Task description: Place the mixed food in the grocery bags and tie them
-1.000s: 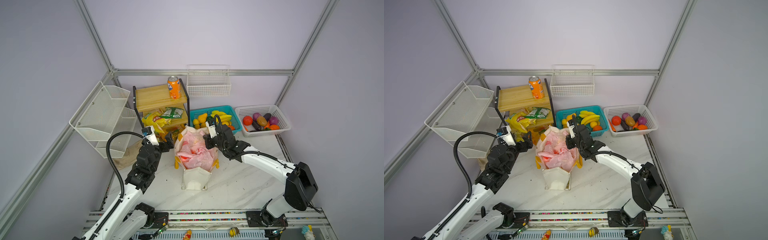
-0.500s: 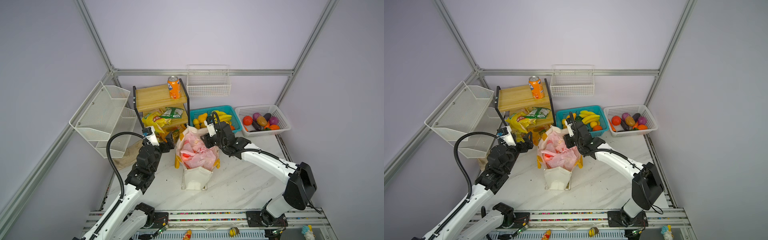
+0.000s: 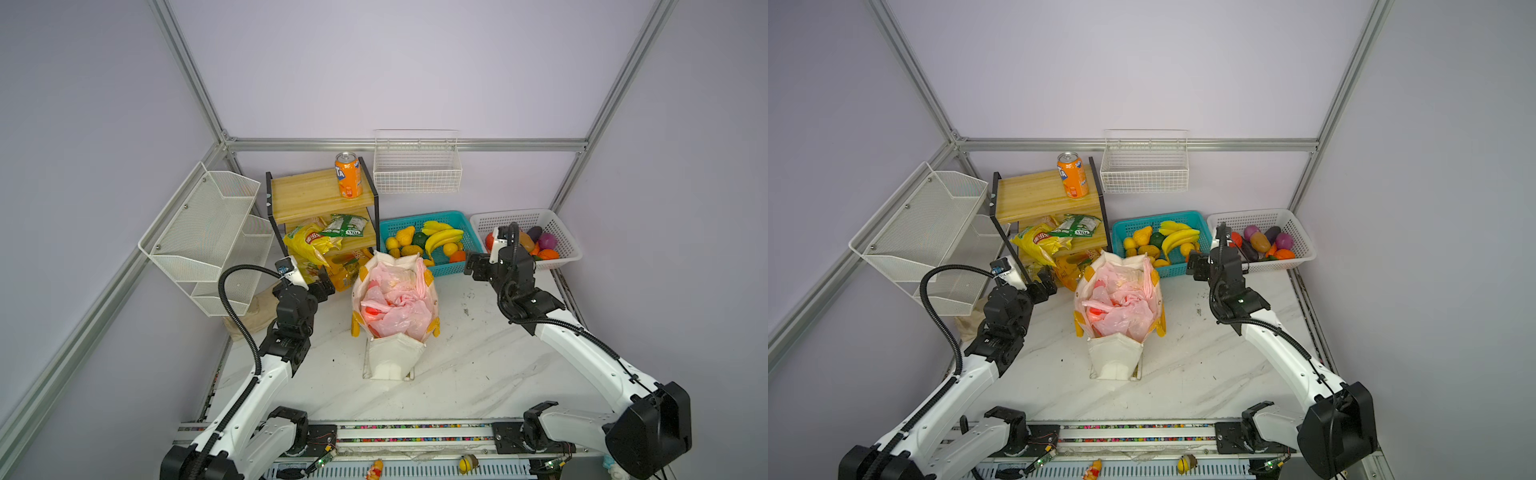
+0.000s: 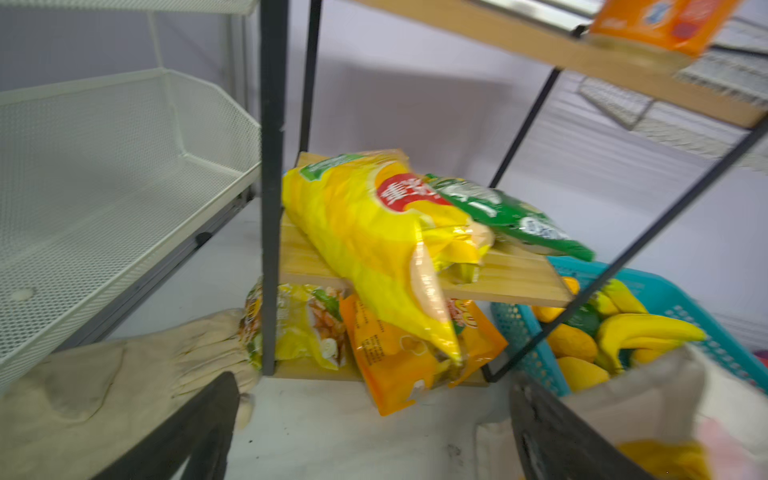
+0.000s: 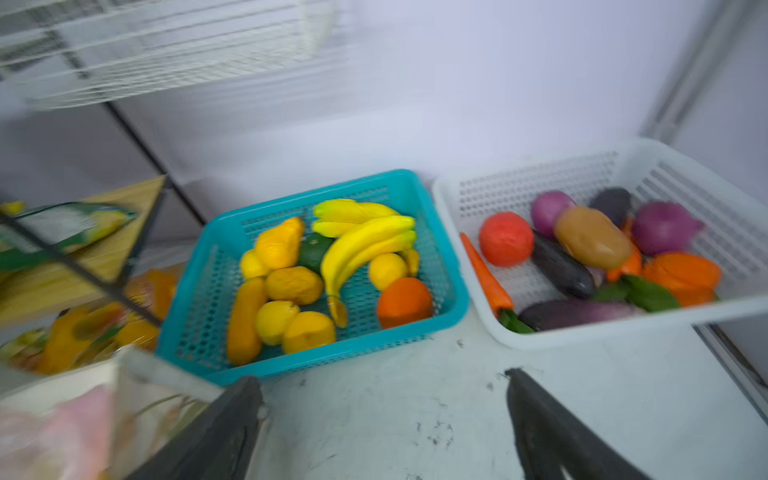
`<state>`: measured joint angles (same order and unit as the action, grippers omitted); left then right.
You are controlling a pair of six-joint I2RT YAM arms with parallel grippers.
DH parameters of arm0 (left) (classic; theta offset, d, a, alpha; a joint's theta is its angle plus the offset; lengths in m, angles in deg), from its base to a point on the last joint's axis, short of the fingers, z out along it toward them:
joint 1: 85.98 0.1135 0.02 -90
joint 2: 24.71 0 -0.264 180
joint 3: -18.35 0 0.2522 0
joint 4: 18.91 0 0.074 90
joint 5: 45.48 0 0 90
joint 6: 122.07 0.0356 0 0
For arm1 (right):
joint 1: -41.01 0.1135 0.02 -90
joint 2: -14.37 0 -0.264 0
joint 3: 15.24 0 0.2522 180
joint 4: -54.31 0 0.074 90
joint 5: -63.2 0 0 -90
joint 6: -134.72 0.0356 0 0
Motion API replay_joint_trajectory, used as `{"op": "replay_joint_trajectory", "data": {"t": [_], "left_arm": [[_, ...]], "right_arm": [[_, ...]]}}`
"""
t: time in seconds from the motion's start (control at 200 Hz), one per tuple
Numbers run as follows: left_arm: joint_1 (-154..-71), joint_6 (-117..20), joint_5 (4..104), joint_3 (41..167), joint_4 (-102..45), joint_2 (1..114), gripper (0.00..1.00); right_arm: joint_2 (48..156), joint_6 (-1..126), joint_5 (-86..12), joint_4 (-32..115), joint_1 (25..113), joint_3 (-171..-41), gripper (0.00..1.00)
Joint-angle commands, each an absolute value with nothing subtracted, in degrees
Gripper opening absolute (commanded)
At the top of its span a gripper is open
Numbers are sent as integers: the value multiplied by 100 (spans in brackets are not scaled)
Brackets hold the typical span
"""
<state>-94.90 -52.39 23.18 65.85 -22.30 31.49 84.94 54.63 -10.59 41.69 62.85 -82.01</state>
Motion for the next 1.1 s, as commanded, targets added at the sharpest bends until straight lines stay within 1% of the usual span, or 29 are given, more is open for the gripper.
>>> {"op": "replay_joint_trajectory", "data": {"t": [0.0,0.155,0.225,0.25,0.305,0.395,0.48,0.54,0.595,0.655,0.735,0.775,0.845,0.92,0.945,1.015,1.095], "left_arm": [[-9151,-5065,2242,6134,-1463,3424,100],[-8943,-4771,2287,5890,-745,4082,100],[-8923,-4488,2529,5833,-421,4424,100],[-8923,-4320,2638,5831,-317,4531,100],[-8918,-4065,2866,5844,-228,4680,100],[-8905,-3903,2959,5787,65,4818,100],[-8866,-3900,3087,5957,-163,4905,100],[-8851,-3651,3173,6051,-327,4970,100],[-8863,-3396,3002,5937,-214,5037,100],[-8845,-3335,2793,5547,632,5152,100],[-8785,-3284,2818,5226,1674,5467,100],[-8732,-3342,2906,5245,1733,5571,100],[-8643,-3338,3175,5281,1997,6143,100],[-8576,-3300,3362,5308,2384,6592,100],[-8575,-3262,3395,5291,2475,6614,100],[-8524,-3412,3478,5420,1930,6452,100],[-8515,-3358,3504,5367,2174,6531,99]], "right_arm": [[8590,5645,-173,5151,6137,-7590,97],[9267,5524,74,6010,5982,-7056,97],[9706,5285,27,6489,5982,-6859,97],[9801,5003,35,6650,5978,-6814,97],[9960,4956,46,6857,5968,-6761,97],[10071,4658,-122,7842,5920,-6377,97],[10270,4180,-316,8977,5903,-5973,97],[10535,3650,-411,9632,5870,-5810,97],[10606,3651,-585,9483,5818,-5905,97],[10629,3799,-944,9697,5630,-5880,97],[10693,3993,-1452,10120,5352,-5795,97],[10738,4016,-1593,10257,5235,-5790,97],[10785,3957,-1765,10313,5106,-5810,97],[10822,3847,-1749,10560,5054,-5747,97],[10840,3804,-1741,10647,5047,-5718,97],[11162,3780,-1723,11362,4994,-5507,97],[11757,3934,-1725,12253,4848,-5424,97]]}}
